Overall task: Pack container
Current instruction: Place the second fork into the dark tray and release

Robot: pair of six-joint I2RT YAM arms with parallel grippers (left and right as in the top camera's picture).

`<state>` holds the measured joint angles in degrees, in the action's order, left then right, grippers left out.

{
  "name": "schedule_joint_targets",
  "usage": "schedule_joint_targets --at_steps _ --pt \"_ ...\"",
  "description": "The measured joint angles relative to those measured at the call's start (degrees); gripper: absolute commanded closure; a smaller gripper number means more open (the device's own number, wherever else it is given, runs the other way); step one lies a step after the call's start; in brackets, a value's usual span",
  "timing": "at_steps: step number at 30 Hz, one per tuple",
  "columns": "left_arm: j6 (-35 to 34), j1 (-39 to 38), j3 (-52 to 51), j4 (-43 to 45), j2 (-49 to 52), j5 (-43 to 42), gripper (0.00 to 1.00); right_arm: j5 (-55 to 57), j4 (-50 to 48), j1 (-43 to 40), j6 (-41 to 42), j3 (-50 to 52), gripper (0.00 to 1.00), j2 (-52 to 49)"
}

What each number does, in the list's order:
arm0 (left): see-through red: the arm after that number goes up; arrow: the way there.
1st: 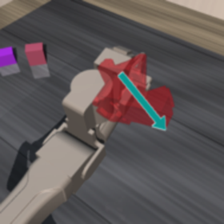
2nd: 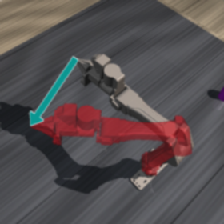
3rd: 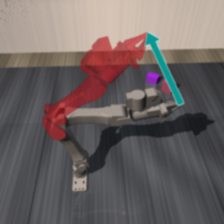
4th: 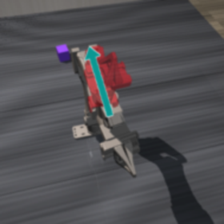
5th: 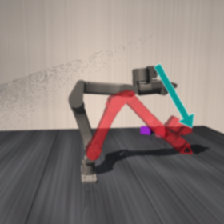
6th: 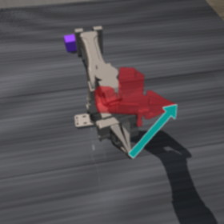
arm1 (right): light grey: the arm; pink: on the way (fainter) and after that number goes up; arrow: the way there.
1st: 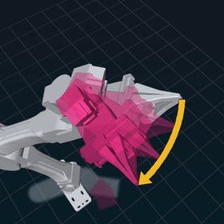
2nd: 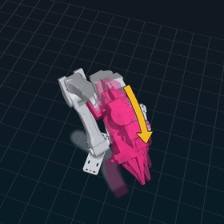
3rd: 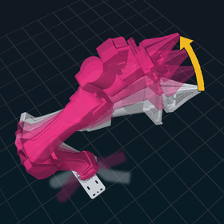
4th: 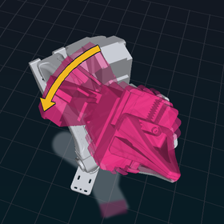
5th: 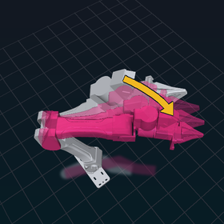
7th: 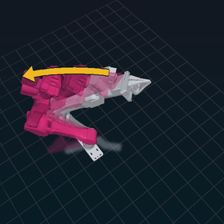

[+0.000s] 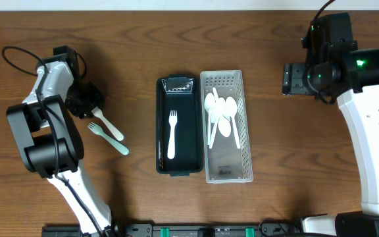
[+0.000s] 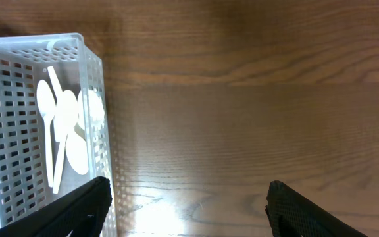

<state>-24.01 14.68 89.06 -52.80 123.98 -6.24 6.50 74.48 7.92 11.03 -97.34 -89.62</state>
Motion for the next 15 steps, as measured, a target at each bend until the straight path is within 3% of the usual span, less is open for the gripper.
schedule_joint_targets --at_steps 7,15 --pt "-0.02 -0.04 -0.07 -0.13 0.00 0.20 0.72 0.00 0.04 0.00 0.02 0.00 0.21 0.00" --pt "0.02 -0.07 -0.07 -0.37 0.00 0.20 0.78 0.00 0.07 0.00 0.00 0.00 0.21 0.00"
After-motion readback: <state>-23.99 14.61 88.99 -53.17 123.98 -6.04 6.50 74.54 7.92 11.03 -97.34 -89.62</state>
